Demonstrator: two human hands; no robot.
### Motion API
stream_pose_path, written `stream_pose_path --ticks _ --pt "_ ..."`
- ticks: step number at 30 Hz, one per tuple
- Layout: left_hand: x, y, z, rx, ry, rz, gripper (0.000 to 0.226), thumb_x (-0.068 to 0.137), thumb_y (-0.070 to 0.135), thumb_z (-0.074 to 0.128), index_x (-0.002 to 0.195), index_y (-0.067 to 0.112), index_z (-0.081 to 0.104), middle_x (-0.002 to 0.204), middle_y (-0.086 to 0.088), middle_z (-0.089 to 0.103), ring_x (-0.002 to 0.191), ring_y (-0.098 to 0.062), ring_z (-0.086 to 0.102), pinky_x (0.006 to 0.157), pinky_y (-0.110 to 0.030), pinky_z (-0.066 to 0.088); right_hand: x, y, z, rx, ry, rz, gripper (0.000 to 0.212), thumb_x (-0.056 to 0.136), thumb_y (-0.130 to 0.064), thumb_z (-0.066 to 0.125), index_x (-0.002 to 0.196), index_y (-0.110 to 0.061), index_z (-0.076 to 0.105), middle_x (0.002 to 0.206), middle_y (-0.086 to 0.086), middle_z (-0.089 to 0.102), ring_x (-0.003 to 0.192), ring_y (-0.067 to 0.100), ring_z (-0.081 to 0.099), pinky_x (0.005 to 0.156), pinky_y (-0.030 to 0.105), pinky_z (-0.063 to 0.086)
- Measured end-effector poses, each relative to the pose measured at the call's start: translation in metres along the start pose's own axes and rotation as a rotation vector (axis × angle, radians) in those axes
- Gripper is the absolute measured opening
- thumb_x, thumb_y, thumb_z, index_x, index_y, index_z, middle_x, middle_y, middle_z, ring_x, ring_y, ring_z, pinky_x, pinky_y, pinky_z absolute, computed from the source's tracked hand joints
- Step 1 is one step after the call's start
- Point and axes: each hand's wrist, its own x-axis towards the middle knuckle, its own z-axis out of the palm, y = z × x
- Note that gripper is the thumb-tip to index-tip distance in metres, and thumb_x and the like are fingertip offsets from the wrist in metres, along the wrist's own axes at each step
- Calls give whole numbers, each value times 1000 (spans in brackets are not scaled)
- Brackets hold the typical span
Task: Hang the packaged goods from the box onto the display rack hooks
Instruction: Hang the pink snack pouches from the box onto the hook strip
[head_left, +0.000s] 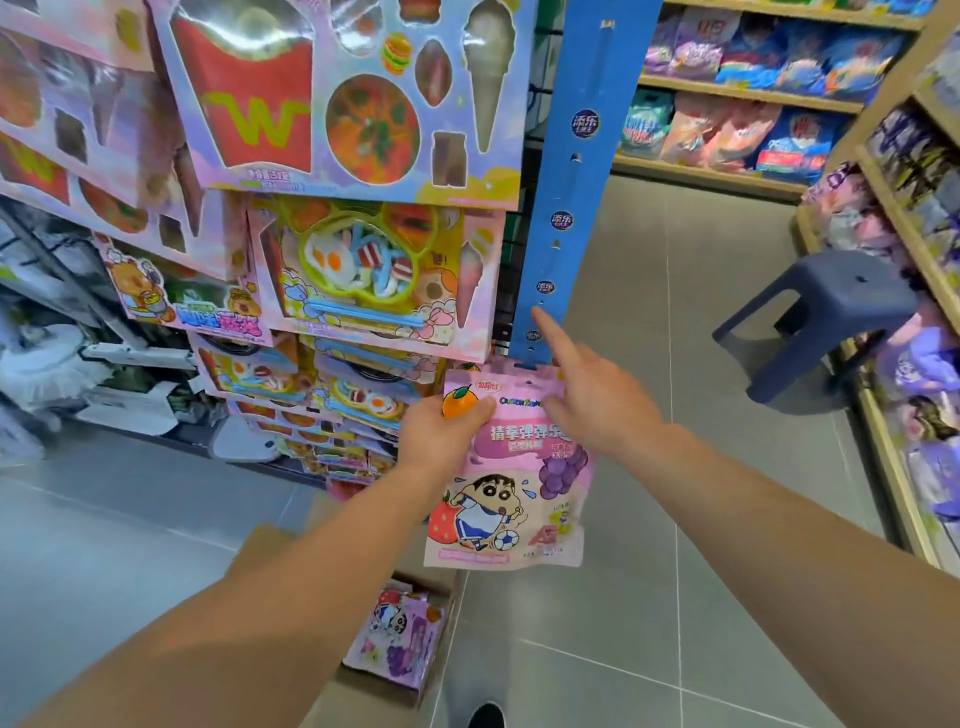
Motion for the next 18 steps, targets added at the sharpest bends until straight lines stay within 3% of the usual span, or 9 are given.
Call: stream_pose_path --ticks 3,6,12,15,18 --pt "1 8 3 -1 9 13 28 81 36 76 84 9 70 86 -9 75 84 -28 72 83 -52 57 0 2 -5 3 97 0 99 91 -23 58 146 -51 -20 135 10 52 93 37 64 69 48 55" --pt "2 15 5 4 25 29 36 73 44 77 85 11 70 85 -10 75 84 -28 72 82 -52 57 2 2 -8 -48 90 -8 90 92 -23 53 150 -48 -11 132 7 53 93 36 62 70 46 55" --pt "5 18 6 -101 19 17 45 67 47 77 91 10 70 89 -6 76 87 -26 73 86 -50 57 11 11 -9 171 198 -50 62 90 -17 60 143 -38 38 112 0 56 81 18 56 79 41 52" --pt "4 23 16 -201 15 25 23 80 33 77 92 15 69 94 -5 76 90 -23 73 88 -46 57 14 12 -15 218 294 -82 46 90 -15 59 133 -31 56 102 -2 63 81 13 55 84 38 51" --pt "3 36 24 -263 55 61 15 83 26 76 93 22 65 98 0 73 93 -19 70 86 -38 56 15 12 -22 268 375 -55 40 90 -13 59 127 -26 62 109 -3 70 84 13 59 84 30 49"
